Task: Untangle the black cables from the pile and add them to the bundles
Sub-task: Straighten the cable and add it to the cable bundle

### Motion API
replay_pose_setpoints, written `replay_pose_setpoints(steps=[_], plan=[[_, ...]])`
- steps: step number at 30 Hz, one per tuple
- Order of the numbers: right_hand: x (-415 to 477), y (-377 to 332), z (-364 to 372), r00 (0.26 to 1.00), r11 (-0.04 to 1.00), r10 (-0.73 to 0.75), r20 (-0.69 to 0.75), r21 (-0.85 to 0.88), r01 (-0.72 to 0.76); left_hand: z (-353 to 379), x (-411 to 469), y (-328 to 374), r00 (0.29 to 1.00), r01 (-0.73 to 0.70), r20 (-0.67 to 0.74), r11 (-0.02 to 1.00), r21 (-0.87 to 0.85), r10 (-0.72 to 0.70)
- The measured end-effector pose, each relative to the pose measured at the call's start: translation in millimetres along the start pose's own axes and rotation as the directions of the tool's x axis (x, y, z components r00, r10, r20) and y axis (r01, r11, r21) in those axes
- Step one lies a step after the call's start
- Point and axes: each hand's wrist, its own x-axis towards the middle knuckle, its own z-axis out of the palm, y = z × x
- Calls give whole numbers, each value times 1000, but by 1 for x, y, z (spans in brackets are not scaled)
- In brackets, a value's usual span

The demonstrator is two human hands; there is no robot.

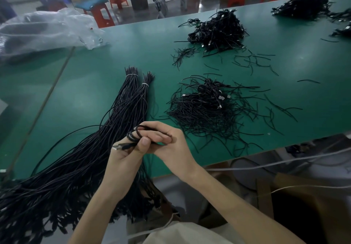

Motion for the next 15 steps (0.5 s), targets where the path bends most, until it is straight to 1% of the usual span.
replay_pose_setpoints(steps=[3,9,13,15], plan=[[-4,5,1,999,999,17,-32,37,-16,2,0,-3,1000,28,12,998,-48,-28],[-5,4,4,994,998,-62,-89,11,63,11,5,-1,997,75,3,986,-151,-76],[-6,6,7,989,998,-43,-141,47,51,16,9,-1,996,84,-3,977,-195,-87],[-6,2,2,995,1000,-28,-99,8,29,12,8,-2,994,111,14,978,-178,-110]])
